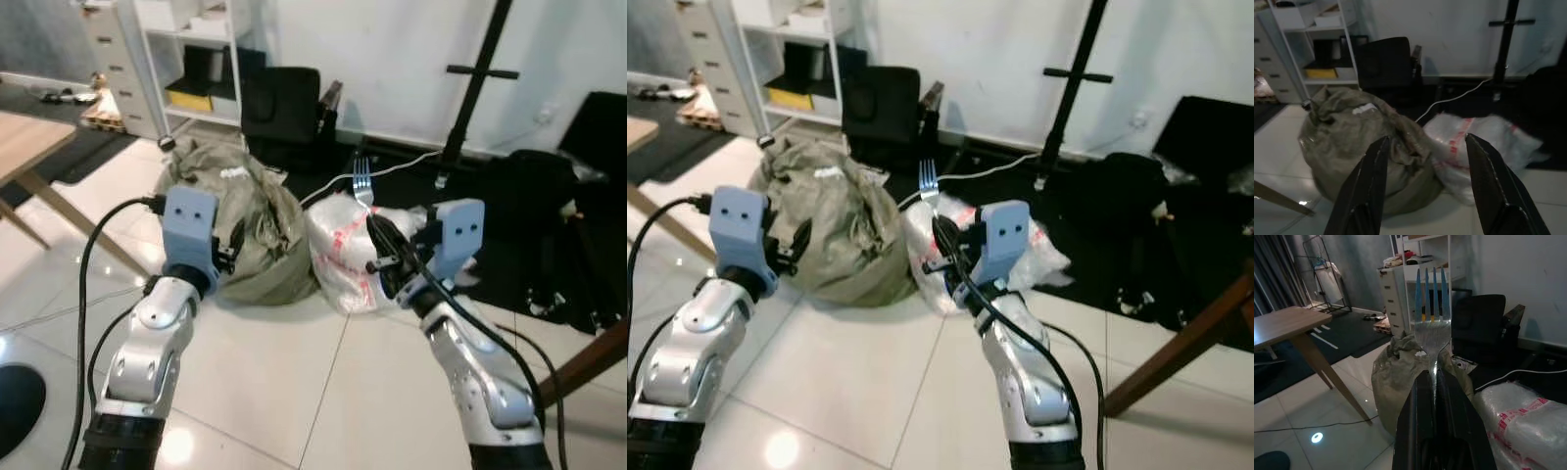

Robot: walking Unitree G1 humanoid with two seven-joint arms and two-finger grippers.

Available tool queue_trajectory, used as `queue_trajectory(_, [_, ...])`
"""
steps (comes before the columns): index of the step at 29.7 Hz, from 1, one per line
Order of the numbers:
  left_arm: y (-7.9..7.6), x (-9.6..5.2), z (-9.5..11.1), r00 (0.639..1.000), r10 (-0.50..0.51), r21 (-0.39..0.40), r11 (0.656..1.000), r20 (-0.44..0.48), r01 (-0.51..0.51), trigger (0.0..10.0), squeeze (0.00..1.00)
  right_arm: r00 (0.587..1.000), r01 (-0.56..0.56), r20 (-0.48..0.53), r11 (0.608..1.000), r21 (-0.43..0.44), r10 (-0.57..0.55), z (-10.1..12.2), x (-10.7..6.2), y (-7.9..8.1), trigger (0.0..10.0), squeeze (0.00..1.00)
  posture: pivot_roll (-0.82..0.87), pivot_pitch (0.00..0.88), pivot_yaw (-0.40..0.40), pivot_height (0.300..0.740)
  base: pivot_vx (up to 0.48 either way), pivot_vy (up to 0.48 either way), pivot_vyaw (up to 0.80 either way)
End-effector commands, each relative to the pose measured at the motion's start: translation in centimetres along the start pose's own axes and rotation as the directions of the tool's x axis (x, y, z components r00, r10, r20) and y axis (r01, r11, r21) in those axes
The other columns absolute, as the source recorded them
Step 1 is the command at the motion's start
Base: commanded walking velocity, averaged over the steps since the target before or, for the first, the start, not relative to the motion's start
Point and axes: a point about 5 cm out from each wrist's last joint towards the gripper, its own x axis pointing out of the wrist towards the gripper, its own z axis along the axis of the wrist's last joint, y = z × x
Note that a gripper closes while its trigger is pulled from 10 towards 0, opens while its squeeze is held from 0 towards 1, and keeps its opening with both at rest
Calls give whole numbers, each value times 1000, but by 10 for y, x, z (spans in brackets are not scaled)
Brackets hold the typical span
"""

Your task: Setting the table

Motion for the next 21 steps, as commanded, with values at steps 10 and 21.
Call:
queue_trajectory(10, [10,-2,-5,998,43,11,999,-35,-43,10000,0,999,-31,-8,999,16,31,-2,0,8,10000,0,-42,0,82,740,0,0,756])
queue_trajectory(21, [12,-1,-6,997,63,11,998,-46,-63,10000,0,999,-34,-8,999,19,34,-2,1,8,10000,0,-40,0,84,740,0,0,754])
